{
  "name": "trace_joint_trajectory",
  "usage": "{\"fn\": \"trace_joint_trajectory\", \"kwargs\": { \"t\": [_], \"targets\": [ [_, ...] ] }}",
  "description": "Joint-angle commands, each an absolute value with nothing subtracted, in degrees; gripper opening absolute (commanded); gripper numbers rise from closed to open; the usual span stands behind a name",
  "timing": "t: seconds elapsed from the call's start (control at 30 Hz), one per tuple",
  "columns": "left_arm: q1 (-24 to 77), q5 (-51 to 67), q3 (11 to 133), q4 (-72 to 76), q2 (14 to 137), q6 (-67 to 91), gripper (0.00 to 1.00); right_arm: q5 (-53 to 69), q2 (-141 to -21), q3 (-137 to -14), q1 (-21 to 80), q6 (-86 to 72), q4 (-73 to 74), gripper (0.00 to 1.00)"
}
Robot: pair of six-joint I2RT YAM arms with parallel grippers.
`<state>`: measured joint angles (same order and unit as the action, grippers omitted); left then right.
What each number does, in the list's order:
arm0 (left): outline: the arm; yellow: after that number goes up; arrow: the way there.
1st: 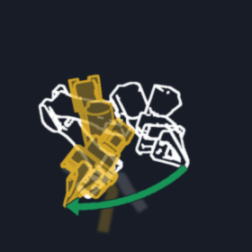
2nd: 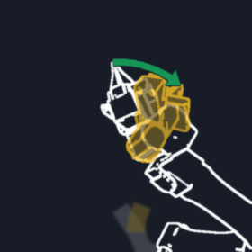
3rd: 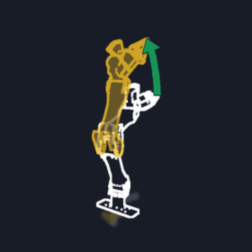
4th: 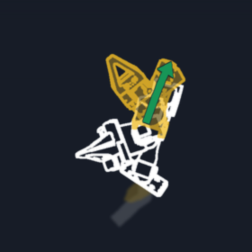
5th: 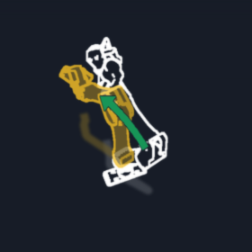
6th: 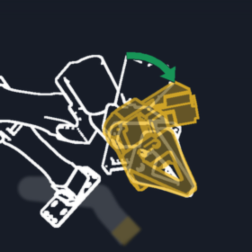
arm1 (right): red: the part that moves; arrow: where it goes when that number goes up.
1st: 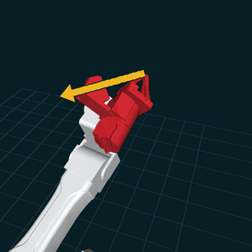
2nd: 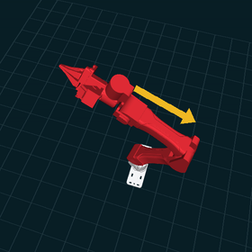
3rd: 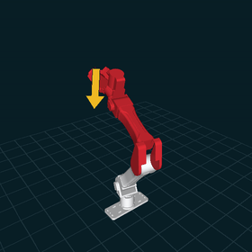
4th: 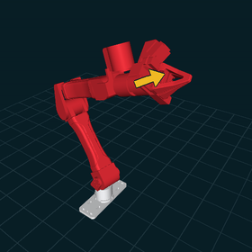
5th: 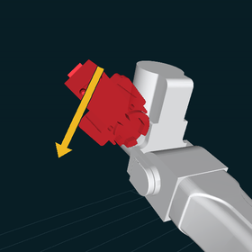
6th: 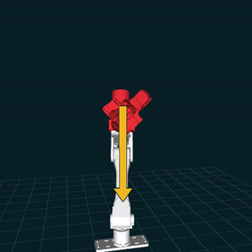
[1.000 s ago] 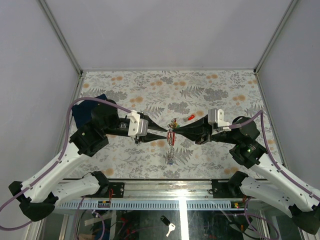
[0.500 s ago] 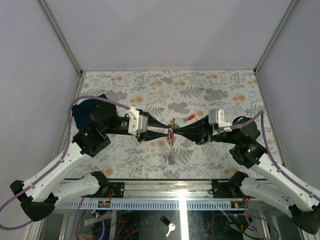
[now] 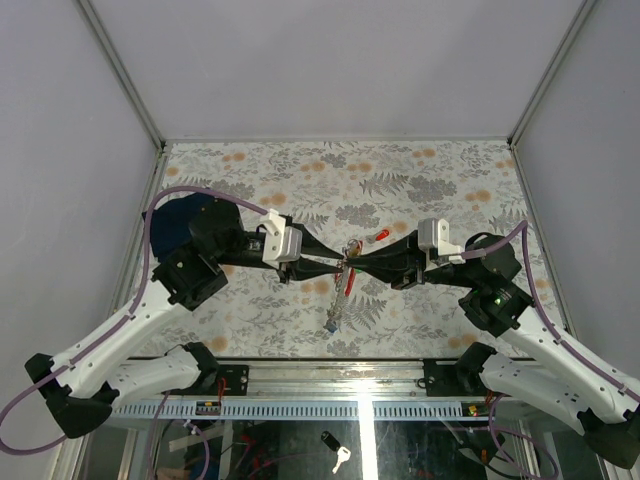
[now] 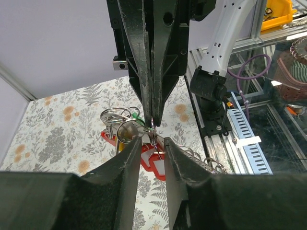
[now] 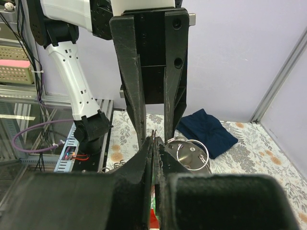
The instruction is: Put the keys on the keyring
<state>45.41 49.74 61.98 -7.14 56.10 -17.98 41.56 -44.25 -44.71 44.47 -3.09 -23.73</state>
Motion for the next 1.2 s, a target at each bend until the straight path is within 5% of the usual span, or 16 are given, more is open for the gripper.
{"fn": "trace_joint_trajectory", "kwargs": {
  "t": [0.0, 0.27, 0.47, 0.73, 1.17],
  "targets": [
    [46.1, 51.3, 62.5, -3.6, 56.5, -17.2, 0.21, 42.0, -44.3, -45.4, 44.2, -3.5, -29.4, 0.00],
    [46.1, 51.7, 62.8, -2.8, 56.3, -16.1, 0.00, 42.4, -44.5, -45.3, 44.1, -0.7, -25.2, 0.00],
    [46.2, 48.2, 65.9, -10.6, 56.4, -19.4, 0.00, 41.6, -43.5, -46.3, 44.2, 3.4, -18.9, 0.01],
    [46.2, 40.5, 75.1, -31.8, 59.5, -31.5, 0.00, 40.6, -42.8, -50.2, 44.2, 13.1, -4.5, 0.24],
    [53.2, 19.0, 89.2, -54.7, 69.2, -41.8, 0.00, 35.7, -43.4, -47.7, 44.1, 14.8, -6.8, 0.27]
  ]
}}
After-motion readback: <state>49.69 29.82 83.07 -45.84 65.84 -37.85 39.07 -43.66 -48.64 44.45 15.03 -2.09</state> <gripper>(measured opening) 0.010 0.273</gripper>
